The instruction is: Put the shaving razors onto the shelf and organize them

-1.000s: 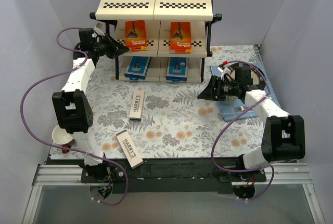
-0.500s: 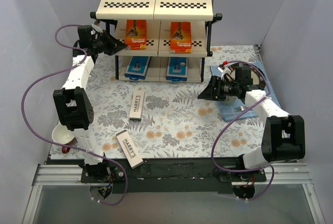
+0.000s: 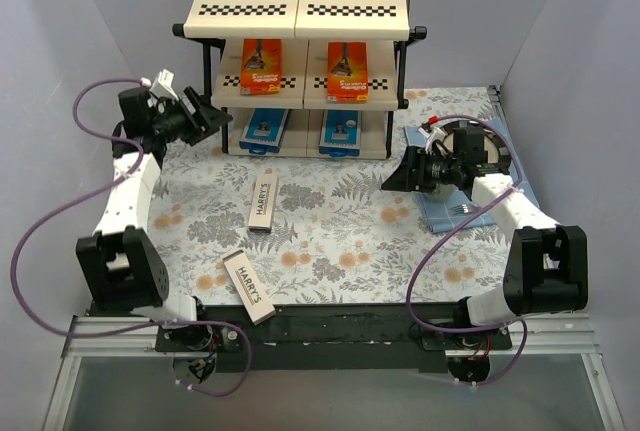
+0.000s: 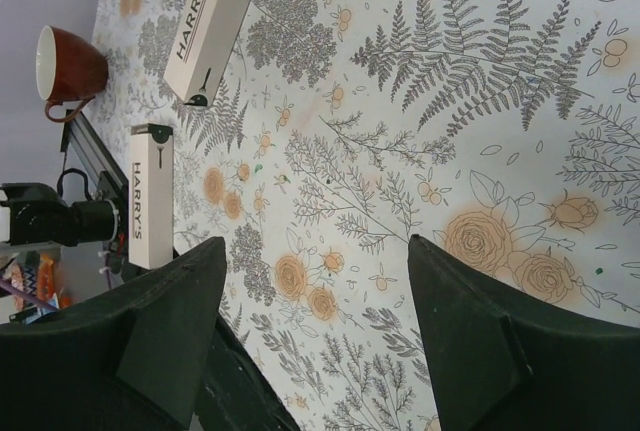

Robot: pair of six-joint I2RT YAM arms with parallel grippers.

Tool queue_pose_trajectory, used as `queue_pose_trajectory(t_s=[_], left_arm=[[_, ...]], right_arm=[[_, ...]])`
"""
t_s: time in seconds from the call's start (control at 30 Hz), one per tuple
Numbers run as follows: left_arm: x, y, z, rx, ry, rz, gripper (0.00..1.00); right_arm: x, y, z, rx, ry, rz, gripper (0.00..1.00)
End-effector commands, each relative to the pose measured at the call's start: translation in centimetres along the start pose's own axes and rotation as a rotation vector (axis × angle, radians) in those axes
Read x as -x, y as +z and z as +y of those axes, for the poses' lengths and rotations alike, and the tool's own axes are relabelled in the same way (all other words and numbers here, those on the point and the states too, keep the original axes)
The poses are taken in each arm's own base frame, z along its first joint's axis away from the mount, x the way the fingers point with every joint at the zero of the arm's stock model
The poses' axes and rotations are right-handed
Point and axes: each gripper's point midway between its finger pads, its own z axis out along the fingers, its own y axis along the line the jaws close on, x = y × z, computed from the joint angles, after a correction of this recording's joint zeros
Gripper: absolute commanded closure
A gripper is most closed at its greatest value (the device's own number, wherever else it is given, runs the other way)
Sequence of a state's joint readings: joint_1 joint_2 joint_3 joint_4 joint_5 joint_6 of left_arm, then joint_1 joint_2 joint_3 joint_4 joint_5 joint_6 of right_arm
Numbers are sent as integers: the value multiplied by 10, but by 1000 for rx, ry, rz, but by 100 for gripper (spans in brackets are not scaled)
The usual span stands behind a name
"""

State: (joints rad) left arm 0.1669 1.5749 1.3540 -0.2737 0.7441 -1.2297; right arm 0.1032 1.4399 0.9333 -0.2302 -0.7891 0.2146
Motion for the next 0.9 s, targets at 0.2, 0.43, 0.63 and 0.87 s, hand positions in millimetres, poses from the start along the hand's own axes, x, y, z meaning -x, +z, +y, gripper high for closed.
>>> queue_pose_trajectory(t_s=[0.2, 0.43, 0.63, 0.87], left_arm=[[-145, -12, 31, 217, 148, 175, 25], [-189, 14, 63, 407, 271, 254, 23], [-195, 25, 84, 517, 294, 249, 23], [-209, 34, 98, 538, 320, 301, 23]], right_arm=[[8, 20, 25, 58, -144, 18, 14], [11, 21, 36, 76, -184, 13, 12], [4, 12, 41, 72, -196, 9, 12], [-8, 9, 41, 76, -190, 13, 12]])
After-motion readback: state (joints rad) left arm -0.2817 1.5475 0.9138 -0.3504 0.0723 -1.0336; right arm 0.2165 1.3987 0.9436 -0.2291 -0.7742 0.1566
